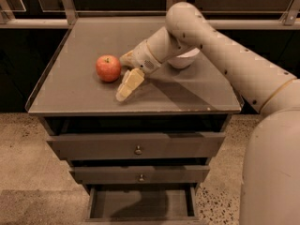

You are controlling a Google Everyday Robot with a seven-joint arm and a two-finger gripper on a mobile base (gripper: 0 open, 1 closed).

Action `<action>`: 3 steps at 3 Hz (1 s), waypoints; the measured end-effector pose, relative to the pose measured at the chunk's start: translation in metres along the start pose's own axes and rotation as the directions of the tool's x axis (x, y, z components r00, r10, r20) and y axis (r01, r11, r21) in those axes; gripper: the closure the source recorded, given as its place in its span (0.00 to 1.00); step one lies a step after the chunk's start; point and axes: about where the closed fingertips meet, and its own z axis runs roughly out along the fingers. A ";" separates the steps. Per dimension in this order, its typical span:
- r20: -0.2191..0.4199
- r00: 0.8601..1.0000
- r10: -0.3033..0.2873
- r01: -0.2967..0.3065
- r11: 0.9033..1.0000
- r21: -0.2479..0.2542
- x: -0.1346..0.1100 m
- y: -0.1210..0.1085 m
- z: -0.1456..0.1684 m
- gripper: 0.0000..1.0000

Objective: Place apple into bottom drawer

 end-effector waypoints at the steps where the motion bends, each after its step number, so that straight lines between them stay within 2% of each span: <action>1: -0.009 1.000 -0.021 0.021 1.000 -0.015 -0.001 -0.003 0.016 0.00; 3: -0.053 0.993 -0.103 0.103 0.995 -0.015 -0.024 -0.018 0.030 0.00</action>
Offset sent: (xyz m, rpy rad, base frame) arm 0.0209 0.0364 -0.0007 -0.0626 -0.0793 0.0667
